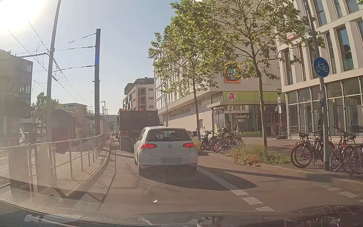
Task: Follow the waypoints while adhering to traffic rules and regulations
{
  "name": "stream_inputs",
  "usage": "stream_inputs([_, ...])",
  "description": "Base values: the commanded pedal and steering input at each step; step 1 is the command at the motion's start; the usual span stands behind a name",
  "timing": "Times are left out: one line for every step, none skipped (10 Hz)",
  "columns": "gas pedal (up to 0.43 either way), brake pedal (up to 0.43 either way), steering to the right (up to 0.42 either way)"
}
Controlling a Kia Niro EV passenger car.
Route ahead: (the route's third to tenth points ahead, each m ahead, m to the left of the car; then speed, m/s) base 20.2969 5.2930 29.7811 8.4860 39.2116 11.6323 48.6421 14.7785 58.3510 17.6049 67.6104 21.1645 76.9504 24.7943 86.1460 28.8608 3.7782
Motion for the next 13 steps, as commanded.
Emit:
stream_inputs([0.0, 0.0, -0.106])
stream_inputs([0.0, 0.0, -0.106])
stream_inputs([0.0, 0.0, -0.106])
stream_inputs([0.0, 0.0, -0.106])
stream_inputs([0.0, 0.0, -0.106])
stream_inputs([0.0, 0.0, -0.106])
stream_inputs([0.0, 0.0, -0.106])
stream_inputs([0.0, 0.0, -0.107])
stream_inputs([0.0, 0.0, -0.107])
stream_inputs([0.0, 0.0, -0.106])
stream_inputs([0.0, 0.0, -0.106])
stream_inputs([0.008, 0.0, -0.107])
stream_inputs([0.028, 0.0, -0.107])
